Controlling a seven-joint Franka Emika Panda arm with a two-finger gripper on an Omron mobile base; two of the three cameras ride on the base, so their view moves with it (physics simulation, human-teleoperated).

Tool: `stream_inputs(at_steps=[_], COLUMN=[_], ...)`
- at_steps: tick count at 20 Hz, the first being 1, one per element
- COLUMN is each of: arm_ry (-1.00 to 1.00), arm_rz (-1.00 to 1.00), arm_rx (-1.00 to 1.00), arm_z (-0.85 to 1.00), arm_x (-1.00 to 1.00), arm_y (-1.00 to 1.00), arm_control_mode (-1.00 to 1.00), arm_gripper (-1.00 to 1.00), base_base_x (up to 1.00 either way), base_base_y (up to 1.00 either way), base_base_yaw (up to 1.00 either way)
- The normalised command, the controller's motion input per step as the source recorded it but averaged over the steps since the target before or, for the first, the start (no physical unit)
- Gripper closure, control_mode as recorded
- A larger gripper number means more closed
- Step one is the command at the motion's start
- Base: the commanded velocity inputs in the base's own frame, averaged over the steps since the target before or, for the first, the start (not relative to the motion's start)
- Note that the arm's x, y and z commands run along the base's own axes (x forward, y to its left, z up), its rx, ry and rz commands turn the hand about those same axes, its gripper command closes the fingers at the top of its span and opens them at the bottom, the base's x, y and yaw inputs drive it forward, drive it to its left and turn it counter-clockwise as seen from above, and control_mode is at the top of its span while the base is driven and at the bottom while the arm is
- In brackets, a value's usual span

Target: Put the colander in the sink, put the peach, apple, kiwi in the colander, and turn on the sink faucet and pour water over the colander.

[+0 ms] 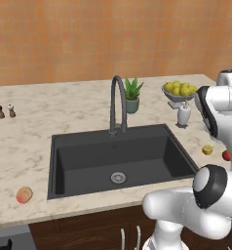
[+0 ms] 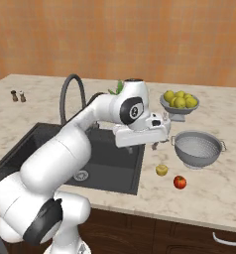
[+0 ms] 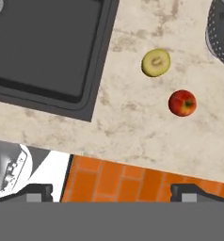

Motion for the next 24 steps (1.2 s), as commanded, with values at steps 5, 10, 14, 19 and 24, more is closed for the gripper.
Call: stream_inputs(at_steps=[5,10,14,19,24], arm_ry=[0.04,0.1,0.07,0.02,-0.08], arm_rz=[0.0,0.0,0.05,0.05,0.06], arm_rx=[0.0,0.0,0.0,0.0,0.0], arm_z=[-0.14,-0.15,-0.21,-0.22,-0.33], arm_x=[0.69,0.78,0.5,0.29,0.11], arm_y=[-0.65,-0.46,-0.44,-0.29,-0.11], arm_control_mode=[-1.0,-1.0,-1.0,-1.0,-1.0], arm_gripper=[-1.0,-1.0,-1.0,-1.0,-1.0], base_base_x=[0.0,0.0,0.0,0.0,0.0], base_base_y=[0.0,0.0,0.0,0.0,0.0], base_base_yaw=[0.0,0.0,0.0,0.0,0.0])
